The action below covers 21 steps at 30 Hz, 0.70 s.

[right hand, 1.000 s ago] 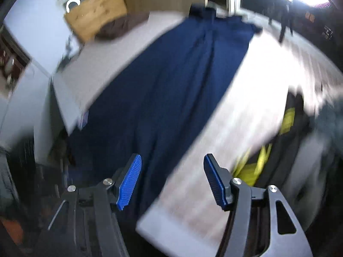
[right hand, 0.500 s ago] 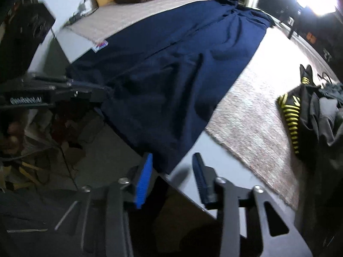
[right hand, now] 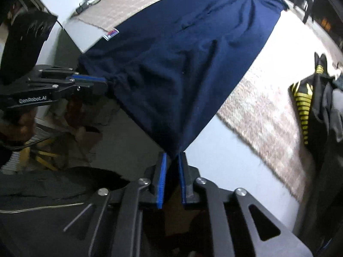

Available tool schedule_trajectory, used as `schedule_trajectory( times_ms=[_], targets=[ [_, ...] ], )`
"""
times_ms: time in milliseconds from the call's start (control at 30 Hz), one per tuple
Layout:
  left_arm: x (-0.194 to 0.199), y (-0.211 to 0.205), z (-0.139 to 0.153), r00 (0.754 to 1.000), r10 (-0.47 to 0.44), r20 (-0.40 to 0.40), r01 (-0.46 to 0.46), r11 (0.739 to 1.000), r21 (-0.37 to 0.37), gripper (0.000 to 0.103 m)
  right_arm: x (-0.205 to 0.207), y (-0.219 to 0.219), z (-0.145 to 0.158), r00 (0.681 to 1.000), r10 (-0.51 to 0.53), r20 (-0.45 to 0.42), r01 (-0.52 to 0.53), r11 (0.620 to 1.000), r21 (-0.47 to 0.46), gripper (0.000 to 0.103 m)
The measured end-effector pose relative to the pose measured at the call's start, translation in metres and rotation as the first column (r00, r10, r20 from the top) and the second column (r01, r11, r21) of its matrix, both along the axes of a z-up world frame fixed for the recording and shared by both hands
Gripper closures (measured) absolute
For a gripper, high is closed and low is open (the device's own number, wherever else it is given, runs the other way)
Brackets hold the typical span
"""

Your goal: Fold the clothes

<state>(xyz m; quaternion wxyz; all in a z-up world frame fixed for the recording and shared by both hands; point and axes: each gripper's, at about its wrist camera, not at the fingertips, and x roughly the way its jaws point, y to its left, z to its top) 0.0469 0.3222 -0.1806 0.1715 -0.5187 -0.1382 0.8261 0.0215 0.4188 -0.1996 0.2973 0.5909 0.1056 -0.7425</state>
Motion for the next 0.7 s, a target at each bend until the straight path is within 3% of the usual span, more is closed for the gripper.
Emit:
schedule_trajectory(
  times_ms=[100, 167, 333, 500, 633, 700],
  targets=[
    [-0.020, 0.006, 0.019, 0.997, -0.043, -0.060, 0.041, 0.999, -0.033, 0.098, -0.015, 0.017, 0.017, 0.995, -0.093, -0.032, 0.090, 0.993, -0.081, 0.087],
    [-0.038, 0.013, 0.028, 0.993, -0.071, -0.092, 0.065, 0.996, -0.065, 0.098, -0.030, 0.023, 0.022, 0.985, -0.152, -0.081, 0.145, 0.986, -0.084, 0.087],
    [-0.084, 0.045, 0.002, 0.989, -0.147, -0.033, 0.138, 0.971, -0.195, 0.095, -0.075, 0.021, 0.008, 0.967, -0.215, -0.136, 0.207, 0.976, -0.071, 0.087],
    [-0.084, 0.055, -0.019, 0.982, -0.188, -0.004, 0.179, 0.940, -0.291, 0.095, -0.097, 0.013, 0.001, 0.965, -0.222, -0.138, 0.223, 0.975, -0.012, 0.086],
    [-0.074, 0.038, 0.003, 0.985, -0.172, 0.017, 0.171, 0.955, -0.242, 0.094, -0.116, 0.007, -0.006, 0.963, -0.228, -0.140, 0.235, 0.971, 0.035, 0.086],
    [-0.072, 0.023, 0.040, 0.986, -0.165, -0.035, 0.155, 0.967, -0.204, 0.094, -0.117, 0.018, 0.026, 0.957, -0.260, -0.126, 0.256, 0.966, -0.048, 0.086]
  ],
)
